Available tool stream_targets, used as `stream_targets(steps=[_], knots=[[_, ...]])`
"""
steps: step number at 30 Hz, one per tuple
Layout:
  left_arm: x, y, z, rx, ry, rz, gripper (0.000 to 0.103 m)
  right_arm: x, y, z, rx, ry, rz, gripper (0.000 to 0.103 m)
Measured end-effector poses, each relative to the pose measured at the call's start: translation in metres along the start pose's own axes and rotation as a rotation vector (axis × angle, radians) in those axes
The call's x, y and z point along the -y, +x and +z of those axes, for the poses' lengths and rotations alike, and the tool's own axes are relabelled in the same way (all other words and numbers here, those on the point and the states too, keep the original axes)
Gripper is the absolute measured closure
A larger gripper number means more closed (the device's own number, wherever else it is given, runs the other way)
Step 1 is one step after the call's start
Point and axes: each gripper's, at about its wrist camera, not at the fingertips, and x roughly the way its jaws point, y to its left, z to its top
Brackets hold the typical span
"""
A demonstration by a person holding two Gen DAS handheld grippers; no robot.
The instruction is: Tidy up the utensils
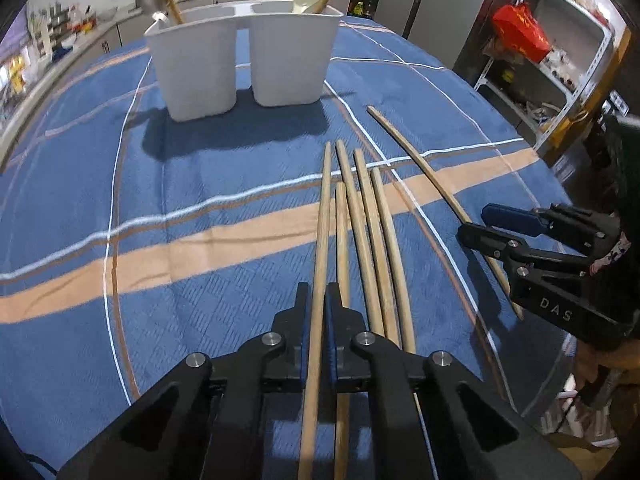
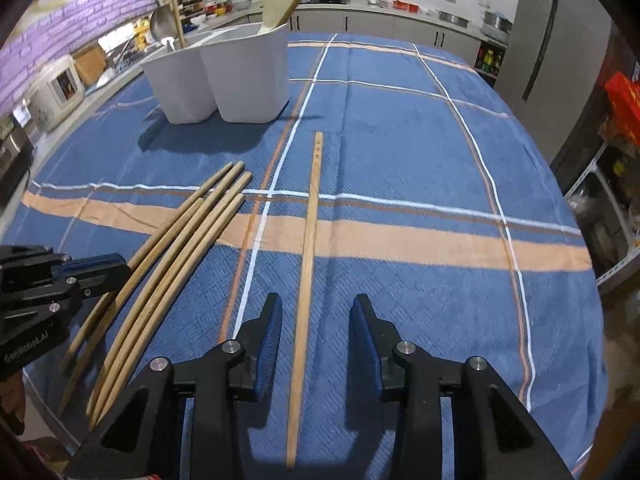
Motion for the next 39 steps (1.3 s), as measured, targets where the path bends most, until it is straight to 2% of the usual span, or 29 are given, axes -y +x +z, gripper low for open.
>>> stream_targets(steps=[1, 3, 5, 8, 10, 14, 18, 21, 24, 30, 39], knots=[[0.002, 0.001, 0.002, 0.003, -0.003, 0.014, 0.096, -0.001, 0.001, 0.002, 0.002, -0.005, -0.003, 0.089], [0.0, 0.001, 0.004, 0.0, -0.027, 0.025, 0.096, -0.001, 0.002, 0.005, -0.006, 0.005, -0.014, 0.096], [-0.004, -0.001, 0.002, -0.002, -0.055, 0.046, 0.097, 0.004, 0.001, 0.005, -0.013, 0.035, 0.002, 0.096], [-0.022, -0.008, -0.003, -0.009, -0.142, 0.037, 0.097, 0.014, -0.004, -0.003, -0.028, 0.079, 0.032, 0.096], [-0.037, -0.015, -0.01, -0.019, -0.201, 0.062, 0.097, 0.02, -0.01, -0.01, -0.042, 0.101, 0.04, 0.096], [-0.061, -0.03, -0.031, -0.041, -0.298, 0.034, 0.097, 0.036, -0.025, -0.034, -0.081, 0.139, 0.048, 0.096], [-0.069, -0.039, -0.041, -0.066, -0.322, 0.004, 0.097, 0.045, -0.038, -0.054, -0.103, 0.12, 0.052, 0.094], [-0.066, -0.04, -0.04, -0.064, -0.304, 0.003, 0.097, 0.045, -0.04, -0.056, -0.101, 0.097, 0.061, 0.09], [-0.065, -0.034, -0.027, -0.081, -0.28, 0.012, 0.097, 0.042, -0.035, -0.047, -0.108, 0.085, 0.055, 0.084], [-0.06, -0.011, 0.005, -0.106, -0.194, 0.04, 0.097, 0.035, -0.012, -0.01, -0.126, 0.031, 0.036, 0.084], [-0.068, 0.001, 0.031, -0.124, -0.158, -0.008, 0.097, 0.033, 0.026, 0.054, -0.22, 0.006, -0.006, 0.084]])
